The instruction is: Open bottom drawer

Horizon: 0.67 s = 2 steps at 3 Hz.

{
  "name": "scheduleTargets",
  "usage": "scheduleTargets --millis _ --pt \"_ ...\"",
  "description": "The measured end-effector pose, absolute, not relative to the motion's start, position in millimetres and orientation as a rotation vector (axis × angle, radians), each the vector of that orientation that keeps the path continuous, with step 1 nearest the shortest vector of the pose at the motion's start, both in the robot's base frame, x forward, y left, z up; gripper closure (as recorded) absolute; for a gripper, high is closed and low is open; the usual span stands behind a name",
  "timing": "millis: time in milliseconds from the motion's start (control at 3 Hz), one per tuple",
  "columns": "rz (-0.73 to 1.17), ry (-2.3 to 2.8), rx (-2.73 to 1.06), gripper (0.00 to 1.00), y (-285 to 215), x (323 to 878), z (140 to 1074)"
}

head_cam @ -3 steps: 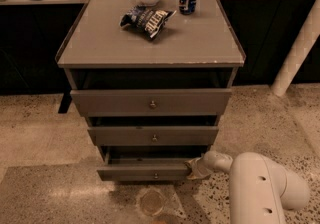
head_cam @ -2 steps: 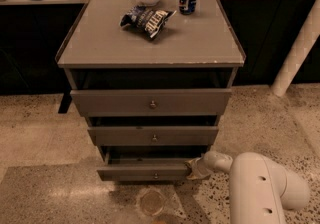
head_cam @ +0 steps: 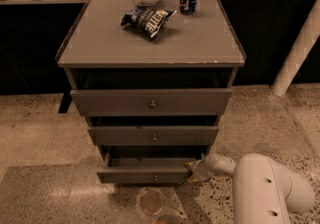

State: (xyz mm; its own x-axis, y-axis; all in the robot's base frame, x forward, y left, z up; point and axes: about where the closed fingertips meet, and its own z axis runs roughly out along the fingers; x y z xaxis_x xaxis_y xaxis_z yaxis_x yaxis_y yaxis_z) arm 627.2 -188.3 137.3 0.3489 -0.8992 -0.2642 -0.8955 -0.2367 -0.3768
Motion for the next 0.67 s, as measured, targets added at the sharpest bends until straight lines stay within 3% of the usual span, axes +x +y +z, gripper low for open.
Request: scheduleTargets --millis 667 --pt "-0.003 1.565 -2.15 1.0 -189 614 135"
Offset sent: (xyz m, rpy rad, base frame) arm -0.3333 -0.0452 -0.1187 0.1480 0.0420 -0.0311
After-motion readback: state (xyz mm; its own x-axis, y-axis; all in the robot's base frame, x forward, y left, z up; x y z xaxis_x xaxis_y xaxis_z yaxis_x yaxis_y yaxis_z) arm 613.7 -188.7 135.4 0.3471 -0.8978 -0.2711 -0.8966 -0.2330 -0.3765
